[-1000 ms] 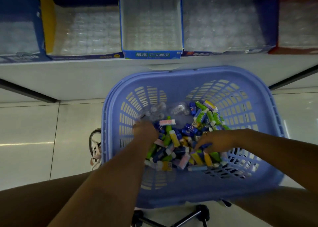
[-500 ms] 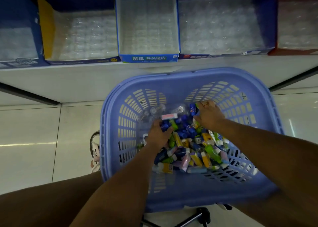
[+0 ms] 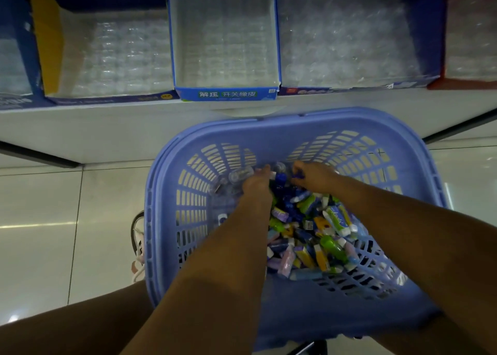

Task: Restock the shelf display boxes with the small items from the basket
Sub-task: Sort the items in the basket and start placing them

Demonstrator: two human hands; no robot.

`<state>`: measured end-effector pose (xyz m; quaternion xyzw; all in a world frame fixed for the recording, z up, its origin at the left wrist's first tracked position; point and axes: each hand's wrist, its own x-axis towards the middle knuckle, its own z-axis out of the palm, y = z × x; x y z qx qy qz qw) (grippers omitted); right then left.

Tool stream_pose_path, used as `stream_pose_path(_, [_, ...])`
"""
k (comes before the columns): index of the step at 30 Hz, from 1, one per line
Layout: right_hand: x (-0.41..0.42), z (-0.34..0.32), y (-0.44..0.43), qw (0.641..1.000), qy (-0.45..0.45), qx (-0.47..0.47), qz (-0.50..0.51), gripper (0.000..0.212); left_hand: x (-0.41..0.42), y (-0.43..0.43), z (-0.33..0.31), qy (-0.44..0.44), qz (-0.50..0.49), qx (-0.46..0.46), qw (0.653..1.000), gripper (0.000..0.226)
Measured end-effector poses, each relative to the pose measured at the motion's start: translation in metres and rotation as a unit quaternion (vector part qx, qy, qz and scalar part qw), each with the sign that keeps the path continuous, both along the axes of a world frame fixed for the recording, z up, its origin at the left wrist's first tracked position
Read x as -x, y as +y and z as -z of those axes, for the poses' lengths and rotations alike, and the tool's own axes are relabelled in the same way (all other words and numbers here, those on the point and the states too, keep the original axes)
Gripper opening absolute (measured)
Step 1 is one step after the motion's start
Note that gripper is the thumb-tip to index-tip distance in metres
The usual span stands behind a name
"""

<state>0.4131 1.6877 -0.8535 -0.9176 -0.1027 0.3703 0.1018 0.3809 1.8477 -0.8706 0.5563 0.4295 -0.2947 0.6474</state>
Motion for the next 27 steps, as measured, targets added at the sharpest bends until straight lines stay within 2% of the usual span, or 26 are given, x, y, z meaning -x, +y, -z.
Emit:
stream_pose_path(3, [0.002,-0.002,-0.002,0.997,0.023,0.012,-0.071,0.025,-0.002,0.000,0.000,-0.009,0.019,-0.009,1.000,0.038])
stream_pose_path(6, [0.009,0.002,0.000,0.993,0.062,0.072,-0.064,0.034,-0.007,-0.001,-0.003,0.019,0.038,-0.032,0.999,0.023])
stream_pose_path(7, [0.010,0.002,0.002,0.993,0.081,0.069,-0.056,0.033,-0.005,0.000,-0.002,0.035,0.065,-0.053,0.996,0.028])
stream_pose_path(10, [0.015,0.002,0.008,0.995,0.093,0.024,-0.012,0.024,0.010,0.006,0.005,0.049,0.225,-0.161,0.960,0.051])
stream_pose_path(12, [0.026,0.001,0.015,0.998,0.052,-0.028,0.039,0.037,0.020,0.009,0.006,0.005,0.235,-0.166,0.958,0.046])
stream_pose_path(14, [0.037,0.003,0.022,0.993,0.055,-0.087,0.051,0.052,0.025,0.012,0.002,-0.019,0.186,-0.124,0.974,0.032])
stream_pose_path(16, [0.041,0.005,0.028,0.983,0.101,-0.137,0.067,0.038,0.025,0.014,-0.002,-0.025,0.196,-0.094,0.976,0.028])
stream_pose_path(18, [0.037,0.002,0.035,0.959,0.170,-0.176,0.146,0.012,0.026,0.014,-0.008,-0.035,0.251,-0.080,0.964,0.033])
stream_pose_path(19, [0.035,-0.001,0.039,0.943,0.197,-0.193,0.186,0.006,0.028,0.015,-0.013,-0.040,0.261,-0.071,0.962,0.035])
stream_pose_path(22, [0.033,-0.011,0.037,0.914,0.253,-0.211,0.238,0.009,0.031,0.021,-0.019,-0.054,0.282,-0.041,0.957,0.041])
stream_pose_path(25, [0.032,-0.031,0.019,0.870,0.333,-0.232,0.280,0.066,0.039,0.025,-0.026,-0.092,0.300,0.037,0.949,0.047])
stream_pose_path(26, [0.032,-0.040,0.013,0.870,0.355,-0.228,0.256,0.069,0.043,0.023,-0.028,-0.114,0.304,0.059,0.944,0.049])
stream_pose_path(27, [0.030,-0.048,0.008,0.870,0.384,-0.214,0.222,0.063,0.048,0.020,-0.030,-0.132,0.313,0.065,0.938,0.048])
